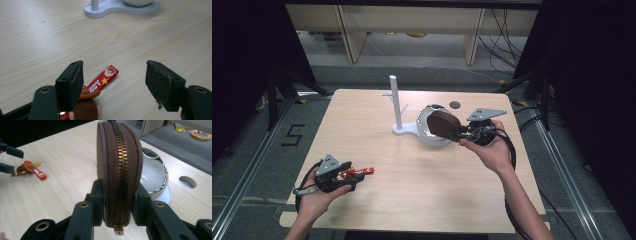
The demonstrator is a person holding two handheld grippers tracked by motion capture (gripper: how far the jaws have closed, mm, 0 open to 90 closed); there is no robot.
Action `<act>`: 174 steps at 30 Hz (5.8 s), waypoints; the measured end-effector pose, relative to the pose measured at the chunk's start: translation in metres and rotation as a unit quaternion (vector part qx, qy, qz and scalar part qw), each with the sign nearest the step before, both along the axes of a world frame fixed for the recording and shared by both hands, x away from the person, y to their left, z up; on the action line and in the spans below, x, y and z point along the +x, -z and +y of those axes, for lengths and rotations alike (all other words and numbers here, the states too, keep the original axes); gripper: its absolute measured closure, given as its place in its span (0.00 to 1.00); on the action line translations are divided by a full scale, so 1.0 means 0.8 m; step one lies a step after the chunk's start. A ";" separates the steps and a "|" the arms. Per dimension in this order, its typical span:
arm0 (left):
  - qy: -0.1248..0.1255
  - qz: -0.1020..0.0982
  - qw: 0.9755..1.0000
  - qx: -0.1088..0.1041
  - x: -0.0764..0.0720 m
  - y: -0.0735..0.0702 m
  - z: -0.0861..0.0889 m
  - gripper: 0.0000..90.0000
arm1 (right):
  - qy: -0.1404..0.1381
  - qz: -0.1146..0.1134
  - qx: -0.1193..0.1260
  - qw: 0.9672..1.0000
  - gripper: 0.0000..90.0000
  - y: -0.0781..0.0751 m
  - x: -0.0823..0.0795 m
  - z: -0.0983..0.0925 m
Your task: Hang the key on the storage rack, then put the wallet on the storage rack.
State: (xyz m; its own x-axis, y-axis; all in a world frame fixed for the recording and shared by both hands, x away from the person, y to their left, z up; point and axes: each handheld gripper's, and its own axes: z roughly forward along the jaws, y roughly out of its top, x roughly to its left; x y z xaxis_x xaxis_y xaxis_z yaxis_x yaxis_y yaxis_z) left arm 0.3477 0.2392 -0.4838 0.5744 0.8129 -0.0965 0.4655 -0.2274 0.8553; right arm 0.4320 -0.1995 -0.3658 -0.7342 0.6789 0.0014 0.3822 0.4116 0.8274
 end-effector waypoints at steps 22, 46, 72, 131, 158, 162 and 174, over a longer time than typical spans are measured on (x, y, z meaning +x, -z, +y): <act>0.000 0.002 1.000 0.000 0.000 0.000 -0.001 0.34 | 0.027 0.011 -0.023 0.999 0.76 -0.007 0.031 -0.001; 0.000 0.001 1.000 -0.001 0.000 0.000 0.002 0.34 | 0.047 0.029 -0.040 0.998 0.76 0.004 0.058 -0.001; 0.001 0.008 1.000 -0.003 0.000 0.004 0.001 0.34 | 0.047 0.054 -0.064 0.995 0.76 0.022 0.083 0.023; -0.020 0.004 1.000 -0.002 0.008 0.003 0.009 0.32 | 0.115 0.044 0.026 0.992 0.75 0.038 0.035 -0.034; 0.004 0.056 0.997 0.058 0.007 -0.010 0.032 0.33 | 0.152 0.082 0.024 0.985 0.56 0.113 -0.035 -0.075; 0.018 0.081 0.992 0.090 0.012 -0.012 0.040 0.33 | 0.154 0.093 0.028 0.983 0.56 0.122 -0.042 -0.076; 0.017 0.131 0.983 0.130 0.016 0.003 0.031 0.42 | 0.149 0.101 0.032 0.983 0.54 0.130 -0.042 -0.076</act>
